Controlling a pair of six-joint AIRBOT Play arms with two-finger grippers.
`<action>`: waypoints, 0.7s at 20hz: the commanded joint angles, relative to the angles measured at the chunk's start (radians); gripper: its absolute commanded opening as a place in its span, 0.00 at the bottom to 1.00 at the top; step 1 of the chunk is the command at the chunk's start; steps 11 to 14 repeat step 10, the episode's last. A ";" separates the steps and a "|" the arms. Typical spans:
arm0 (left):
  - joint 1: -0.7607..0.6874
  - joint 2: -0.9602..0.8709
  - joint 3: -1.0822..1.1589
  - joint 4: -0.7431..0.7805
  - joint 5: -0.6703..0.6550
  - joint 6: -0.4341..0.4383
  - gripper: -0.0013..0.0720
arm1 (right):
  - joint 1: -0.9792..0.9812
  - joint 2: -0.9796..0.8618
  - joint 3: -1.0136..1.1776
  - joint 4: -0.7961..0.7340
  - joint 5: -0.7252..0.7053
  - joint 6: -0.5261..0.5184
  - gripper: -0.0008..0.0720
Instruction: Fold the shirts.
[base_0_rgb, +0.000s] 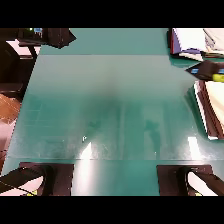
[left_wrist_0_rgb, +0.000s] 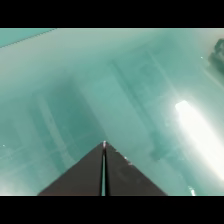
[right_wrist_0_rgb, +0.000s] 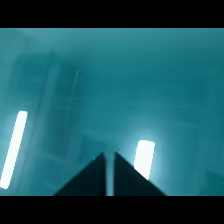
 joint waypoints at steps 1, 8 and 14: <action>0.000 0.000 0.000 0.000 0.001 0.000 0.05 | 0.180 -0.050 0.002 0.010 -0.041 -0.002 0.04; 0.000 0.000 0.000 0.000 0.001 0.000 0.05 | 0.219 -0.057 0.002 0.010 -0.043 -0.002 0.04; 0.000 0.000 0.000 0.000 0.001 0.000 0.05 | 0.219 -0.052 0.002 0.011 -0.041 -0.002 0.04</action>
